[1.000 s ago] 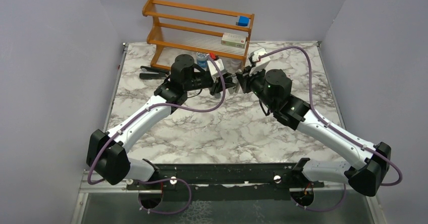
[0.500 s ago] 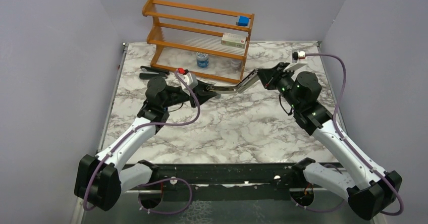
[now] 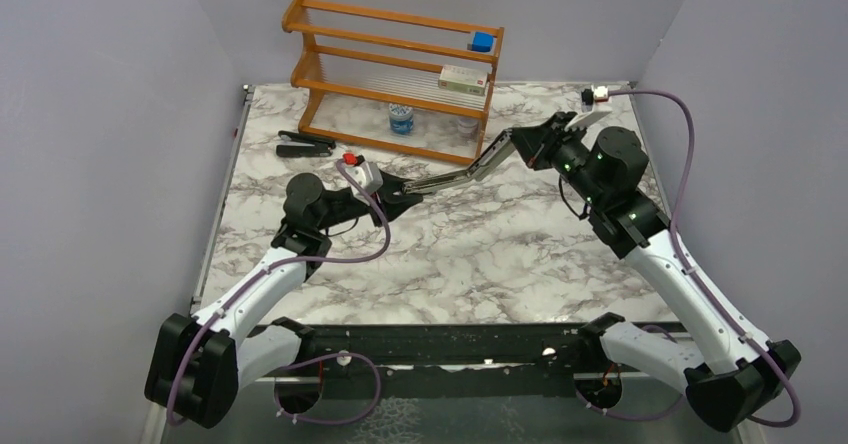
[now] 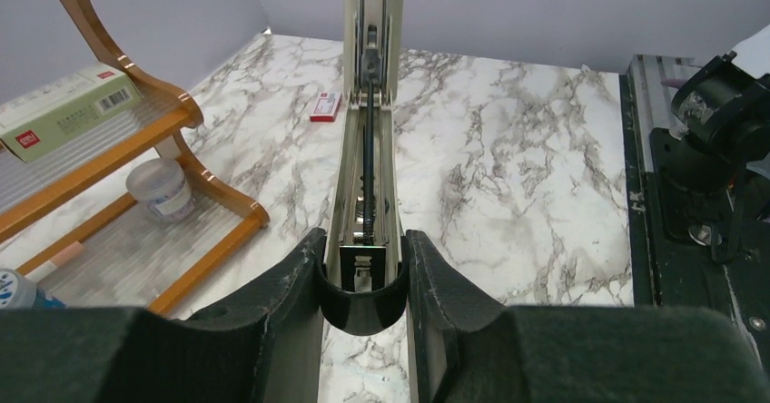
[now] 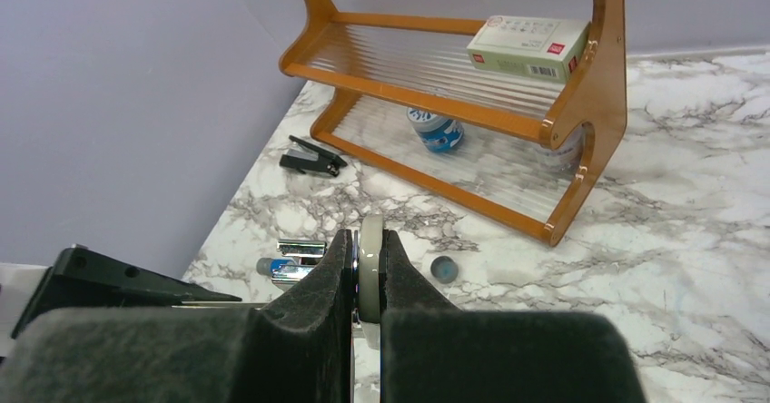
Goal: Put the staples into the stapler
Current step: Open the stapler.
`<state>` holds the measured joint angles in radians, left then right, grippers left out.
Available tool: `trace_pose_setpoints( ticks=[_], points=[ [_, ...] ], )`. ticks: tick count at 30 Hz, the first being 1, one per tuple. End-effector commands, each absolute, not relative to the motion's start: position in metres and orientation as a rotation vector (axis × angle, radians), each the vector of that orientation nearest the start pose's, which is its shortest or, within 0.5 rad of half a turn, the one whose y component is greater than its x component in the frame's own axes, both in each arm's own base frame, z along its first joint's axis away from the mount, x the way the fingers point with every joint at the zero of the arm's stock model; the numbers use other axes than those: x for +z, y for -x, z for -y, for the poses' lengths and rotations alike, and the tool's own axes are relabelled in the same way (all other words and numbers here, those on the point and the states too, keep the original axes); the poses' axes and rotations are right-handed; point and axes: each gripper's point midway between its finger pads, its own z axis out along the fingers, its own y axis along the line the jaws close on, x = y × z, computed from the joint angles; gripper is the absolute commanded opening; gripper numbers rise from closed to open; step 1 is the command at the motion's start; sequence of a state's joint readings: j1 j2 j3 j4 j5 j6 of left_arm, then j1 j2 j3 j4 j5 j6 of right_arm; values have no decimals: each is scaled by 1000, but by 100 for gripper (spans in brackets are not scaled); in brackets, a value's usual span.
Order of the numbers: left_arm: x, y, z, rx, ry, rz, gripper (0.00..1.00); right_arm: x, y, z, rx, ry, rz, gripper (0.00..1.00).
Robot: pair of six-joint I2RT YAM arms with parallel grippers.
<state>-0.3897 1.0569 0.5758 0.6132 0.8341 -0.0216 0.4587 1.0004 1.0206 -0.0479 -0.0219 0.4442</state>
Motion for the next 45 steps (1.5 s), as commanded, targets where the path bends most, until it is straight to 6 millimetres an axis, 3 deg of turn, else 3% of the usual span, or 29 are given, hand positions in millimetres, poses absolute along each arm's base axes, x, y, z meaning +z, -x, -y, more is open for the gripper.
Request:
trace_pose_setpoints(
  ticks=[1, 3, 7, 13, 15, 16, 20, 25, 29, 34, 41, 45],
  points=[
    [240, -265, 235, -893, -884, -1326, 3, 414, -327, -151, 569, 35, -1481, 1],
    [224, -273, 233, -884, -848, -1388, 6, 417, -326, -152, 567, 55, -1478, 1],
    [202, -281, 232, -891, -806, -1477, 27, 418, -326, -150, 543, 65, -1477, 1],
    [188, -290, 226, -832, -783, -1540, 60, 425, -326, -145, 509, 71, -1458, 1],
    [186, -289, 225, -825, -791, -1547, 91, 427, -326, -144, 503, 68, -1455, 1],
    [186, -287, 224, -823, -800, -1548, 98, 426, -326, -144, 500, 67, -1457, 1],
    [195, -285, 220, -774, -828, -1501, 99, 423, -326, -146, 510, 79, -1466, 1],
    [239, -289, 230, -742, -917, -1338, 96, 416, -325, -159, 582, 100, -1485, 1],
    [278, -287, 252, -782, -990, -1184, 91, 413, -321, -174, 703, 86, -1495, 1],
    [311, -276, 292, -836, -1067, -1019, 86, 409, -316, -191, 846, 85, -1503, 1],
    [337, -271, 325, -914, -1063, -891, 67, 411, -302, -211, 992, 155, -1479, 1],
    [334, -270, 335, -960, -1081, -886, 60, 412, -298, -214, 1034, 150, -1474, 1]
  ],
)
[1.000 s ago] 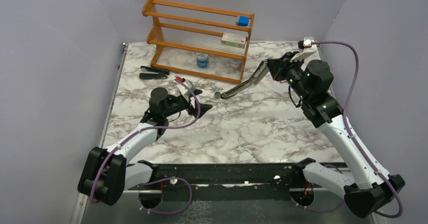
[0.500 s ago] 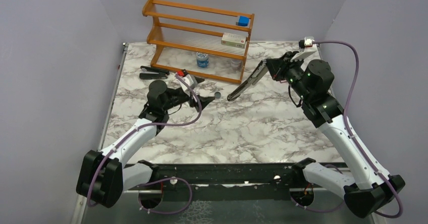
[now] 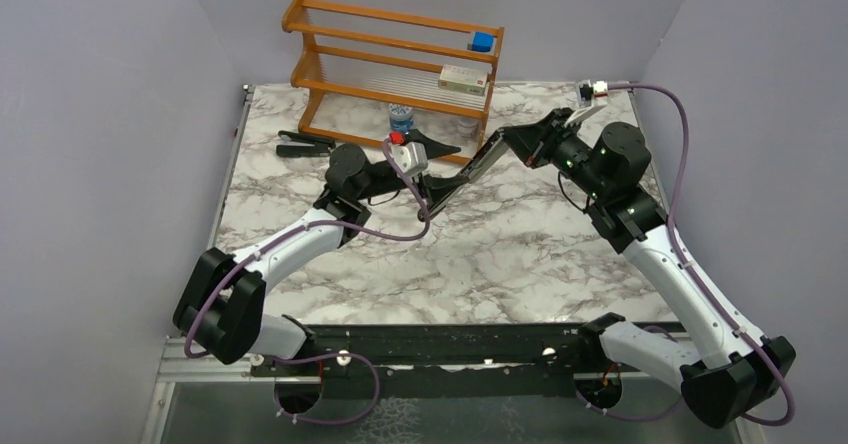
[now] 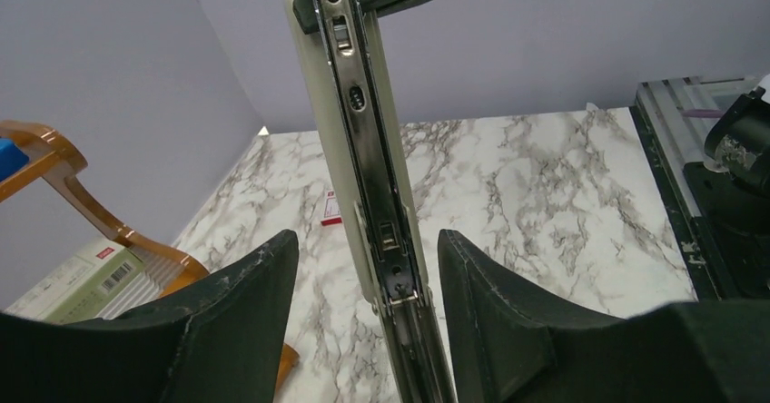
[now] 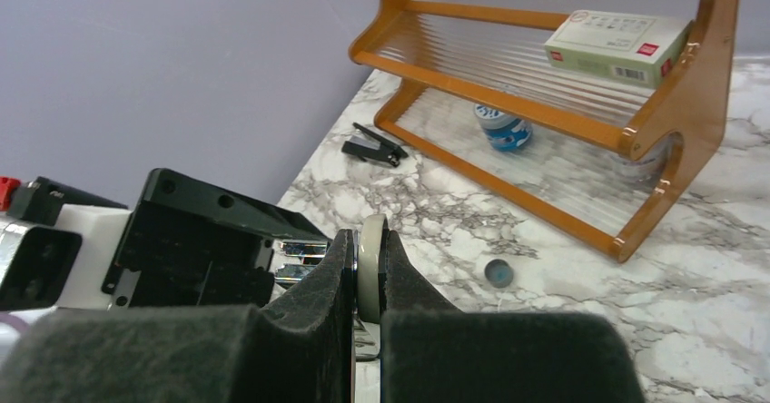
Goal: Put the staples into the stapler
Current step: Open the stapler, then place the stapler at the center of the board.
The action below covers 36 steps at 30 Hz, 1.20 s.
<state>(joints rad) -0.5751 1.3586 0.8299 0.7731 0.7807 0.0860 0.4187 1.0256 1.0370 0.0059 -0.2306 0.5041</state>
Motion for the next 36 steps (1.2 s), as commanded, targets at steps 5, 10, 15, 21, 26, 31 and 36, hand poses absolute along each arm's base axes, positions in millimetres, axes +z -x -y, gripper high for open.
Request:
trace_pose_setpoints(
  ticks=[5, 10, 15, 21, 26, 31, 36],
  points=[
    [326, -265, 342, -1003, -1097, -897, 54, 410, -298, -216, 1067, 123, -1478, 1],
    [319, -265, 344, -1014, -1090, -921, 50, 406, -301, -216, 1078, 86, -1491, 1],
    [315, -270, 344, -1012, -1063, -952, 25, 404, -303, -214, 1068, 69, -1492, 1],
    [312, -277, 342, -994, -1022, -988, 13, 401, -303, -212, 1061, 63, -1496, 1],
    [309, -289, 339, -949, -987, -1048, 0, 391, -306, -208, 1006, 68, -1531, 17],
    [305, -290, 336, -913, -1028, -1060, 0, 381, -312, -182, 848, -10, -1557, 45],
    [288, -288, 321, -930, -1052, -1113, 0, 404, -303, -163, 783, -46, -1483, 51]
  ],
)
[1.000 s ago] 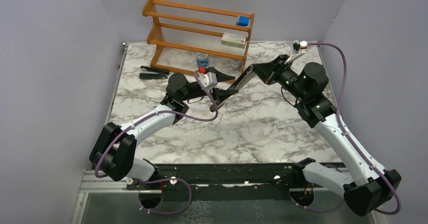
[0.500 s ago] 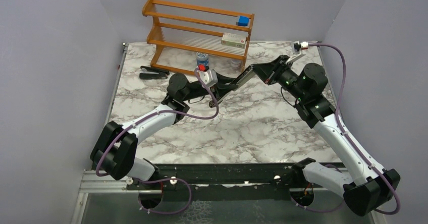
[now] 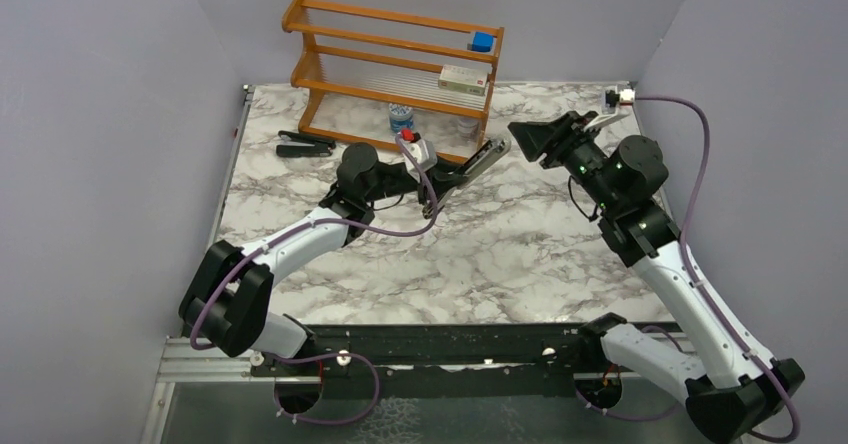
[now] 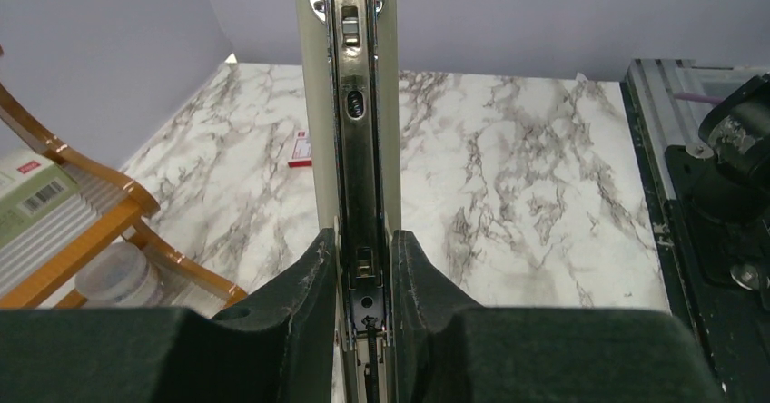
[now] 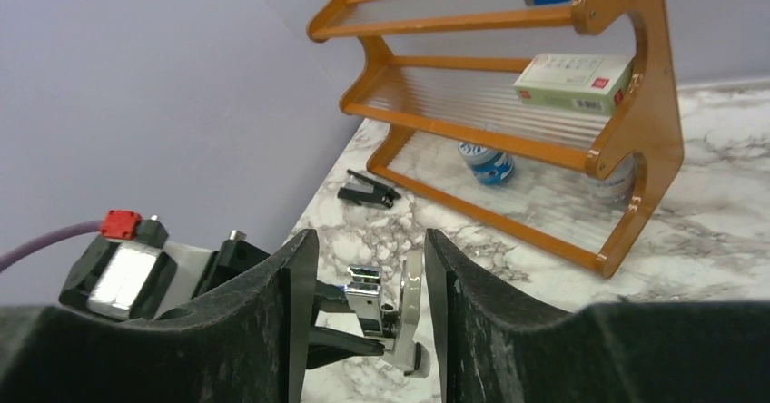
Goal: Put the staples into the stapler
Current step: Place the stapler at the center of the board.
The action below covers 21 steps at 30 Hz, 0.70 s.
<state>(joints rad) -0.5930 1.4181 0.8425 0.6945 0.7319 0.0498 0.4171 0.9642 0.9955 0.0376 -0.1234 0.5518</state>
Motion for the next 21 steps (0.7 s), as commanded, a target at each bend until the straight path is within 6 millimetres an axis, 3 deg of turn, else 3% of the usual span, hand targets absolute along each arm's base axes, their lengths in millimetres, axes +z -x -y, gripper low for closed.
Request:
trace_pose_setpoints(
  ticks=[1, 4, 10, 15, 21],
  points=[
    [283, -289, 316, -927, -1060, -1129, 0, 408, -301, -160, 772, -46, -1467, 51],
    [261, -294, 299, -878, -1128, -1215, 0, 404, -301, -154, 729, -41, -1471, 52],
    [190, -290, 268, -680, -1565, -1418, 0, 386, -304, -157, 712, -23, -1518, 52],
    [162, -280, 246, -604, -1720, -1462, 0, 376, -307, -168, 735, 30, -1550, 52],
    [133, -267, 237, -583, -1928, -1441, 0, 361, -307, -176, 757, 69, -1589, 52]
  ],
)
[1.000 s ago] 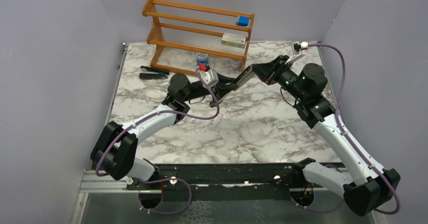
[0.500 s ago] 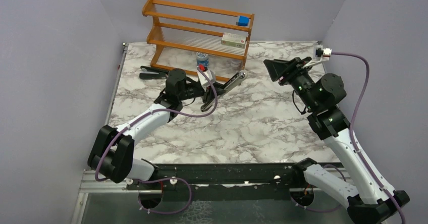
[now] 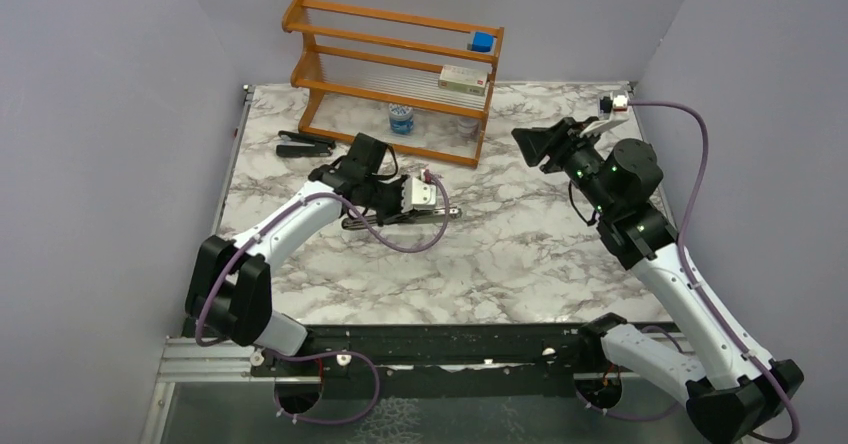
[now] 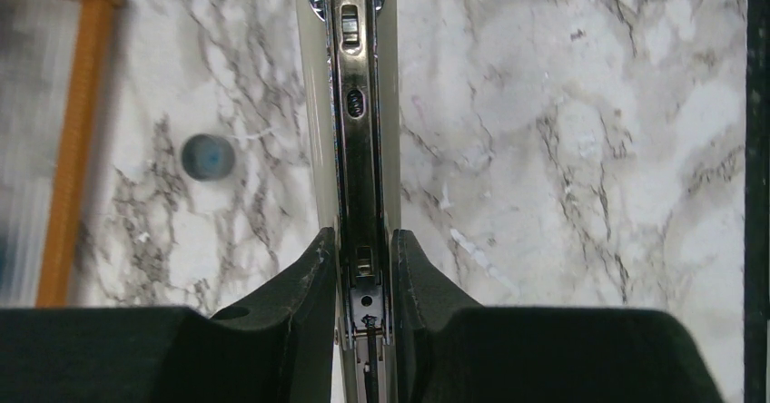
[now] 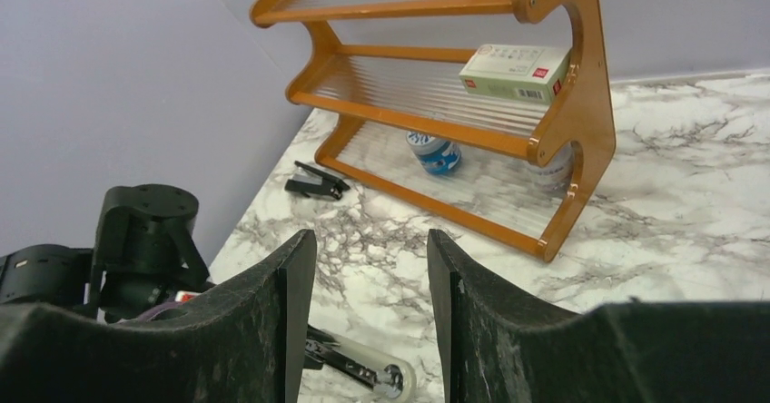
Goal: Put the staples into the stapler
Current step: Place the stapler at the center of the board.
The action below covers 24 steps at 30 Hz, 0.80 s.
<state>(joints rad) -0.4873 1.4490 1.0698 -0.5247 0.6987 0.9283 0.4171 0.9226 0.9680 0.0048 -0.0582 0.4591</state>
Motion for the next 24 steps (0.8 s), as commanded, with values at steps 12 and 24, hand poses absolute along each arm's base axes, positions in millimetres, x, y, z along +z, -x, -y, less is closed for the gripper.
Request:
trace_pose_setpoints(
  ticks=[12, 24],
  points=[
    [83, -309, 230, -471, -2309, -1365, 0, 348, -298, -179, 785, 92, -1627, 52],
    [32, -309, 216, -482, -2459, -1474, 13, 340, -294, -176, 773, 88, -1663, 52]
  ],
)
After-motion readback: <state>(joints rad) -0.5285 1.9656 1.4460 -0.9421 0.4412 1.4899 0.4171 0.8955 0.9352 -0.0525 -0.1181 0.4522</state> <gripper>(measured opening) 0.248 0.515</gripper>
